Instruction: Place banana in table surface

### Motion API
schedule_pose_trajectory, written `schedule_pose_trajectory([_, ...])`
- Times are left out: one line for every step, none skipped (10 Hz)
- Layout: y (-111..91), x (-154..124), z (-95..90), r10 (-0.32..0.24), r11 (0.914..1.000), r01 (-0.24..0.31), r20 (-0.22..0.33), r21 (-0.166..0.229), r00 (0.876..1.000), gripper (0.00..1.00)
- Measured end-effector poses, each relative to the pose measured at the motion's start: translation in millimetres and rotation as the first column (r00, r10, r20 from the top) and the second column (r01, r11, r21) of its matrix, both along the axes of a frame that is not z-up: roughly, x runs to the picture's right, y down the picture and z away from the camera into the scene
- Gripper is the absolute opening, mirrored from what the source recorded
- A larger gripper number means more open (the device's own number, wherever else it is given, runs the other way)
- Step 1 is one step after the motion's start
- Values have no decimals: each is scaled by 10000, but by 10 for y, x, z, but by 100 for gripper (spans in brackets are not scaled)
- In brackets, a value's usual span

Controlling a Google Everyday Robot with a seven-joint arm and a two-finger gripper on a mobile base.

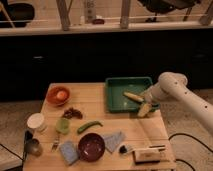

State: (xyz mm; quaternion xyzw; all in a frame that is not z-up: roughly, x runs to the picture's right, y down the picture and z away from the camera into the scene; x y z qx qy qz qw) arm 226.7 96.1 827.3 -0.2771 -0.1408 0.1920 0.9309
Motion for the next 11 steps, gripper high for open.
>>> schedule_pose_trajectory([-67, -2, -12, 9, 9999, -9, -39, 133, 10000, 80])
schedule_pose_trajectory([-112, -11, -10, 15, 9998, -14, -47, 210, 10000, 80])
schedule_pose_trajectory([-200, -23, 3, 76, 9994, -74, -71, 344, 9999, 80])
schedule_pose_trajectory([-271, -24, 30, 156, 9989, -150, -116, 440, 9998, 80])
schedule_pose_trajectory([-334, -29, 73, 273, 9982, -265, -152, 530, 9995, 80])
schedule_pose_trajectory([-406, -35, 130, 411, 9974, -398, -193, 603, 9990, 80])
schedule_pose_trajectory([-464, -49, 164, 502, 9967, -489, -189, 646, 9986, 80])
schedule_pose_trajectory([-505, -65, 196, 564, 9962, -550, -187, 670, 9982, 80])
schedule_pose_trajectory([-553, -80, 238, 635, 9957, -619, -215, 682, 9978, 80])
schedule_pose_trajectory([-579, -87, 303, 692, 9956, -672, -292, 657, 9972, 80])
schedule_pose_trajectory([-595, -108, 373, 717, 9958, -694, -358, 605, 9968, 80])
